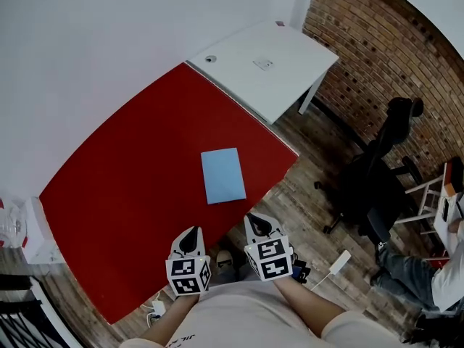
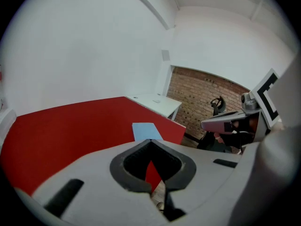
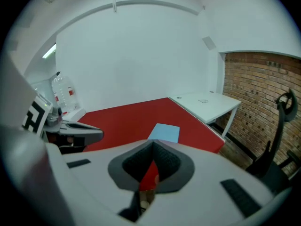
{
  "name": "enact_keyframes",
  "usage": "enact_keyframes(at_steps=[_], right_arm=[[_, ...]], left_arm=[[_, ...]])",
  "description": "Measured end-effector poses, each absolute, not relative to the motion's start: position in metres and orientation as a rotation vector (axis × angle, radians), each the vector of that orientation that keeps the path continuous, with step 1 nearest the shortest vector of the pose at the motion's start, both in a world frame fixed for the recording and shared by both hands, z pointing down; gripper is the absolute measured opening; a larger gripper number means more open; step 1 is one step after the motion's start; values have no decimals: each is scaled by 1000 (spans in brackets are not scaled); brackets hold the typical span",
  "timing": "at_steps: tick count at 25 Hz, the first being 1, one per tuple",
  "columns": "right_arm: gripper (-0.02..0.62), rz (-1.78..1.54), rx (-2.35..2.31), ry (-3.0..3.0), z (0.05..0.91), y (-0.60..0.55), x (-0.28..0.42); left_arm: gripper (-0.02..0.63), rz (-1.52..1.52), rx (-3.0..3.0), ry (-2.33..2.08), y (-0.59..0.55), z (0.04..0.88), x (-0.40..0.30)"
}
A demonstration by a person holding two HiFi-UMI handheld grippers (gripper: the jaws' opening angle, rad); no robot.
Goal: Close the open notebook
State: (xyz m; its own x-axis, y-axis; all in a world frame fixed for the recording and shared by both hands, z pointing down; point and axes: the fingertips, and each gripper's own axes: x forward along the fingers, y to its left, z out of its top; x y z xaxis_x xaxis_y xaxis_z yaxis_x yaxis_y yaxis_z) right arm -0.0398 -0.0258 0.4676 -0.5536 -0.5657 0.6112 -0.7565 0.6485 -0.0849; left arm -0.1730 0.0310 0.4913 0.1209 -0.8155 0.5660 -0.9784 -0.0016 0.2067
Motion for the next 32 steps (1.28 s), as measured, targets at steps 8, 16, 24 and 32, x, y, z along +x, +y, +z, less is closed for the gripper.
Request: enact_keyframes(at_steps=[8,16,24,32], right_arm=[[6,489,1039,-2365,472,-15,-27],[5,472,1023,-2367,467,-7,-21],[5,477,1038,-2359,468,-7,-12],[5,475,1027,-2367,470,-3,-11]], left_arm=[[-6,406,1918,-1734,21,479,-151],[-6,400,1955,-1718,17,473,-129],[-6,400,1961,-1723,18,471,-123],[-6,402,1960,-1723,22,472,-121]])
